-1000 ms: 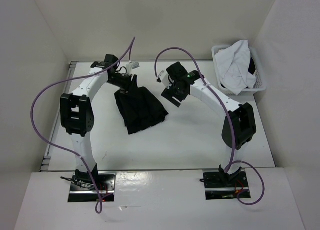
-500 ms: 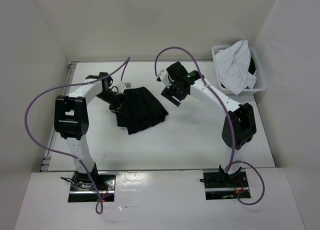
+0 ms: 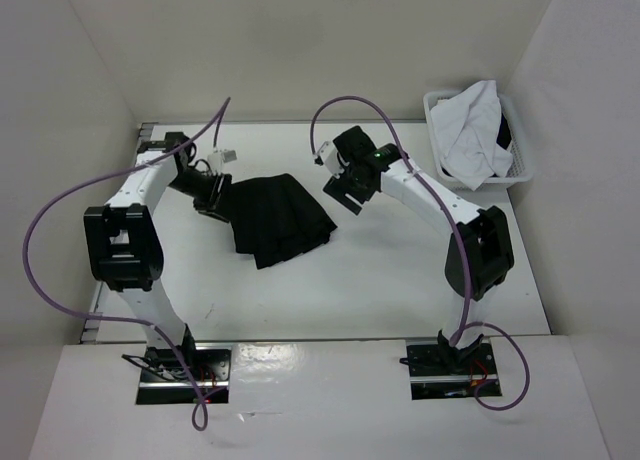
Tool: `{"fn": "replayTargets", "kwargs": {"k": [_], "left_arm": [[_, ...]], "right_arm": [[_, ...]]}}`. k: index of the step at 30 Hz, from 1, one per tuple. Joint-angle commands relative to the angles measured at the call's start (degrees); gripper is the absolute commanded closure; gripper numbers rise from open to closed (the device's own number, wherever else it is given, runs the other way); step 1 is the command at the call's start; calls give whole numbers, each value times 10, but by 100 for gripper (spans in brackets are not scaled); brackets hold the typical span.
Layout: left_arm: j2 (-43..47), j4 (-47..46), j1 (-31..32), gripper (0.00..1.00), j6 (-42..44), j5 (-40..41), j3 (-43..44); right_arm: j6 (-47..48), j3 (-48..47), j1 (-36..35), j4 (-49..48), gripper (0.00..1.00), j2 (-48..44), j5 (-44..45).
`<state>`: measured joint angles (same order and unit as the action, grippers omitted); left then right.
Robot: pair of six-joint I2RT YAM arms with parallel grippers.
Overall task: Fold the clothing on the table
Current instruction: Fold the skirt
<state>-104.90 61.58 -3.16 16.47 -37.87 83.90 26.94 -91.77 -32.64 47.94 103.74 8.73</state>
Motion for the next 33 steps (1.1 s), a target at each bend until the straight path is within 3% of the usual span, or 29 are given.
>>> {"fn": "replayTargets", "kwargs": {"k": [1, 7, 11, 21, 28, 33], "left_arm": [[38, -5, -2, 52, -4, -32, 82], [-51, -11, 36, 52, -28, -99, 226], [-134, 12, 42, 52, -7, -136, 270], [-272, 36, -46, 54, 116, -243, 196], [-368, 96, -57, 54, 215, -280, 186], [-360, 128, -57, 55, 242, -295, 180]], "right_arm": [[3, 17, -2, -29, 18, -47, 17], [3, 50, 3, -41, 18, -78, 28], [3, 62, 8, -41, 18, -91, 40], [3, 80, 8, -51, 18, -79, 40], [-2, 50, 8, -45, 18, -40, 40], [-2, 30, 8, -35, 18, -21, 40]]}}
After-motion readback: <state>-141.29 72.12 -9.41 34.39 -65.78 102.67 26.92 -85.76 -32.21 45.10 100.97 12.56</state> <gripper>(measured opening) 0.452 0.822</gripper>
